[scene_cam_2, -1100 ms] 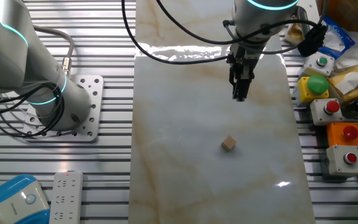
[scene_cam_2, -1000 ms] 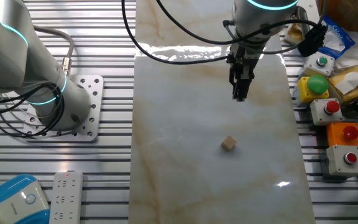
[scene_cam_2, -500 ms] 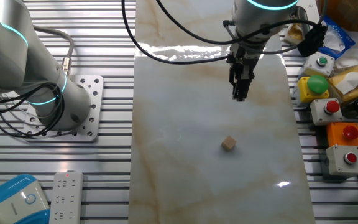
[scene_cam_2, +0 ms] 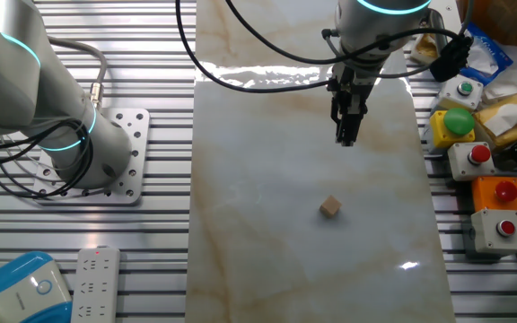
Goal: Pick up the small block on the left and move it to the right
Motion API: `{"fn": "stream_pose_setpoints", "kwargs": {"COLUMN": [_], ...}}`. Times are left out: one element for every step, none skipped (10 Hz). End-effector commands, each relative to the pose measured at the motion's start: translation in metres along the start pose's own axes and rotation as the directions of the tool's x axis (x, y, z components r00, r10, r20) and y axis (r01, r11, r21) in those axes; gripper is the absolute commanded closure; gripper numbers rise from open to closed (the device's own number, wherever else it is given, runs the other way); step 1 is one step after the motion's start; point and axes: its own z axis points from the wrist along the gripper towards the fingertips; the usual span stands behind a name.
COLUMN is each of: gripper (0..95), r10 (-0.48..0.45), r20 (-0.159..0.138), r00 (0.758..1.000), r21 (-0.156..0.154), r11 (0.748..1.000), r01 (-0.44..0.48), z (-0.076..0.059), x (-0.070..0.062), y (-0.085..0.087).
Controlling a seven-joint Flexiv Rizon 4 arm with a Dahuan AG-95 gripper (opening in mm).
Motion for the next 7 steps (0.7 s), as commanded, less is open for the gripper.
{"fn": "stream_pose_setpoints", "kwargs": {"gripper": [0.0, 57.0, 57.0, 57.0, 57.0, 57.0, 57.0], "r10": [0.000, 0.105, 0.135, 0.116, 0.106, 0.107, 0.107], "r20": [0.000, -0.098, -0.104, -0.099, -0.099, -0.098, -0.097], "r00": [1.000, 0.990, 0.985, 0.988, 0.989, 0.989, 0.989], "r21": [0.000, 0.037, -0.012, 0.020, 0.034, 0.032, 0.037], "r11": [1.000, 0.994, 0.991, 0.993, 0.994, 0.994, 0.994], "r01": [0.000, -0.102, -0.137, -0.115, -0.103, -0.104, -0.104], "z": [0.000, 0.000, 0.000, 0.000, 0.000, 0.002, 0.011], "x": [0.000, 0.000, 0.000, 0.000, 0.000, -0.001, -0.003], "y": [0.000, 0.000, 0.000, 0.000, -0.001, -0.003, -0.013]}}
